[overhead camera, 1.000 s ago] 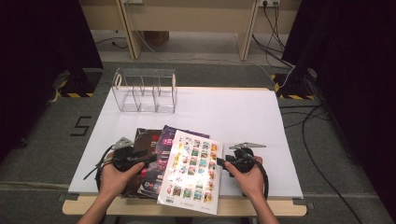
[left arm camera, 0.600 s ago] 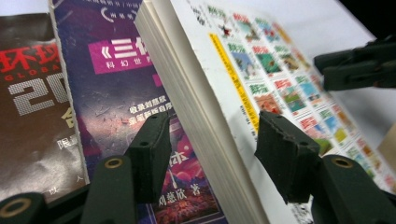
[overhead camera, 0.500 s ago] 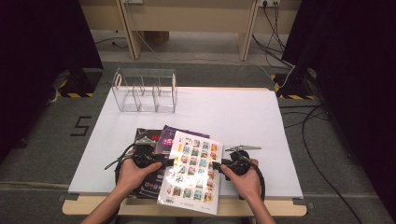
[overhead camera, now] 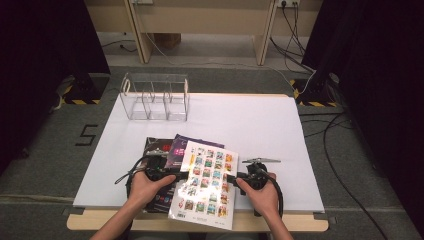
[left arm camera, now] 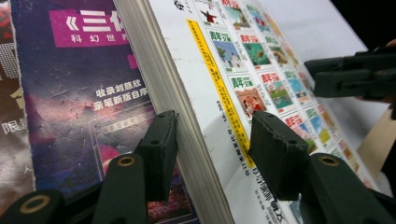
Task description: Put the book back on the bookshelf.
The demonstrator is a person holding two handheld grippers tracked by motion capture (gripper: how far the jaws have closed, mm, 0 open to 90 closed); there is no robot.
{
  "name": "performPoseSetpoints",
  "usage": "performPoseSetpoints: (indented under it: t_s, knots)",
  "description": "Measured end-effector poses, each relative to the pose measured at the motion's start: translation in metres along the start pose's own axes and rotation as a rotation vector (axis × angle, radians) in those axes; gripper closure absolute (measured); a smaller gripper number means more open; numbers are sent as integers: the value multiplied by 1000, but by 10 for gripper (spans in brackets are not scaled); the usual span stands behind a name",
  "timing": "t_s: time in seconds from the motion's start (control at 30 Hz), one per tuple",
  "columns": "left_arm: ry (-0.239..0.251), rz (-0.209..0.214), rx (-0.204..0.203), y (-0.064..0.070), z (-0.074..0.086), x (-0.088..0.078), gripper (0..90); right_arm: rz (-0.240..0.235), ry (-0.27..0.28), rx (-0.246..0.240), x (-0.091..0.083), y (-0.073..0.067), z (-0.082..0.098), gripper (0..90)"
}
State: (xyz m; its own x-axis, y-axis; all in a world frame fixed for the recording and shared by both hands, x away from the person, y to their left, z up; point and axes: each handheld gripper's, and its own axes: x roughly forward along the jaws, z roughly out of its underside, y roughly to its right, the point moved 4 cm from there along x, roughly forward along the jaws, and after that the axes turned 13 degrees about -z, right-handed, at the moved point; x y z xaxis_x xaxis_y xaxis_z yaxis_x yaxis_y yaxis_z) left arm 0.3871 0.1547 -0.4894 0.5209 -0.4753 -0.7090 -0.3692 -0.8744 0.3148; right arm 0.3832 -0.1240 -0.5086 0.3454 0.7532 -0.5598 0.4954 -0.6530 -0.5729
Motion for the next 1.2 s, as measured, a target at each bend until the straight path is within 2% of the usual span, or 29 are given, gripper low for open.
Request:
performPoseSetpoints:
  t_s: [0.07,0.13,0.2,0.27,0.33,0.47,0.5,0.53,0.57,0.6,0.63,0.67,0.77,0.8,0.83,0.93,1.07,1.2]
  knots:
    - [19,11,-41,-1,0,-2,536,0,4,0,0,0,0,480]
    - [46,39,-77,2,0,-8,546,2,3,-1,0,0,0,479]
    - [52,49,-87,3,0,-10,546,1,4,-1,1,0,0,479]
    - [44,54,-87,5,1,-12,547,2,2,-1,1,-1,0,478]
    - [12,64,-107,5,6,-11,548,7,2,-2,1,-1,0,477]
    - [-3,57,-101,4,12,-11,596,6,7,-3,1,-1,0,476]
    - [-4,66,-115,5,12,-11,596,6,7,-3,1,-1,0,476]
    - [-17,117,-150,7,13,-11,631,7,5,-5,2,-1,0,475]
    - [-17,117,-150,7,13,-11,640,7,5,-5,2,-1,0,475]
    - [-19,144,-154,11,14,-10,648,8,4,-5,2,-1,0,474]
    - [-15,156,-135,15,14,-9,648,10,2,-6,2,-1,0,474]
    - [-18,148,-115,17,15,-6,649,8,2,-7,2,-1,-1,474]
    - [-40,140,-130,15,17,-1,654,9,1,-10,2,-1,-1,474]
    - [-41,153,-144,14,17,-1,654,9,2,-10,2,-1,-1,474]
    - [-42,177,-160,12,16,-2,699,8,2,-13,2,-1,-1,472]
    - [-37,194,-164,13,14,-4,732,18,-5,-32,2,-2,-3,470]
    - [-12,194,-157,9,11,-5,742,23,-12,-44,4,-3,-7,476]
    - [13,173,-157,1,9,-10,745,-4,-1,-40,9,-2,-17,473]
